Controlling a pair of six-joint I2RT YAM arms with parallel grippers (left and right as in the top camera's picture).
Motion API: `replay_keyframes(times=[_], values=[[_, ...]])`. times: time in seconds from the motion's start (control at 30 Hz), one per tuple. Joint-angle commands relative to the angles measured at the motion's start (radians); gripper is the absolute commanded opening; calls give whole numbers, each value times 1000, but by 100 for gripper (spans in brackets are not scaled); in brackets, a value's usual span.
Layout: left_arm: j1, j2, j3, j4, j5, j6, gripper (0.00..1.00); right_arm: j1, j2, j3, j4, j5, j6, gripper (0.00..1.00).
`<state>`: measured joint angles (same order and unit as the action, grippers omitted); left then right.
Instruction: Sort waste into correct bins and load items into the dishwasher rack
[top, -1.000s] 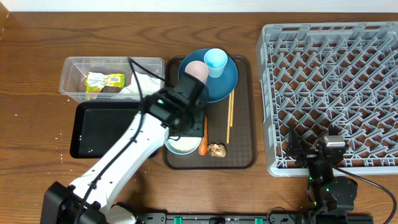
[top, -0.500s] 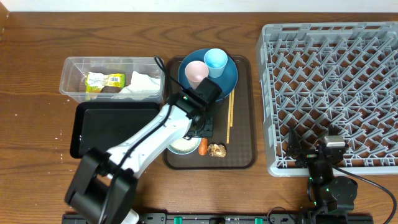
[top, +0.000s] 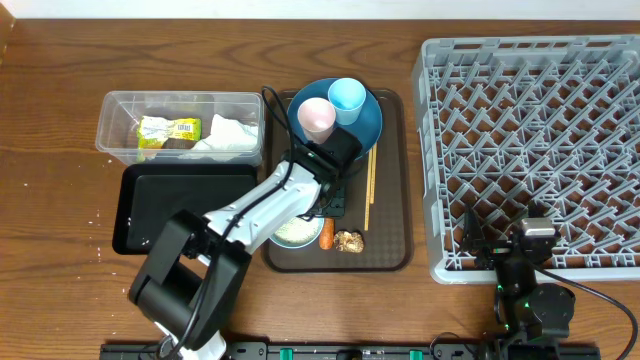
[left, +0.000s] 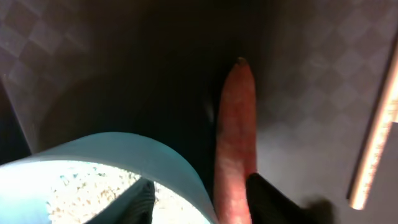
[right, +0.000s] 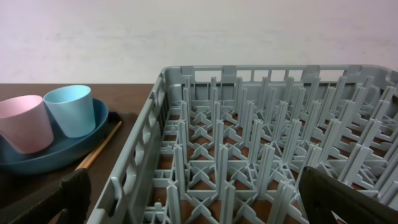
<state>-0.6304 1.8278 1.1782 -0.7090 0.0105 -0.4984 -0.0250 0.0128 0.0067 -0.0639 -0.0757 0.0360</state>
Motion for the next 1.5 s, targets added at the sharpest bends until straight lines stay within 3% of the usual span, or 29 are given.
replay_keyframes(times=[0.0,0.73,0.9,1.37,1.47], values=[[-2,9,-3,0,-30,-8,43,0,-3,-1,-4,-3,-15,99],[-1,13,-3,44,-68,-9,37,0,-3,-1,-4,-3,-15,99],[-1,13,-3,37,-68,-12,32,0,-3,-1,-4,-3,-15,99],[12,13,-3,-19,-102,-12,31,0,-3,-1,-4,-3,-15,99],[24,13,-3,-20,-102,-11,26,0,-3,-1,-4,-3,-15,99]])
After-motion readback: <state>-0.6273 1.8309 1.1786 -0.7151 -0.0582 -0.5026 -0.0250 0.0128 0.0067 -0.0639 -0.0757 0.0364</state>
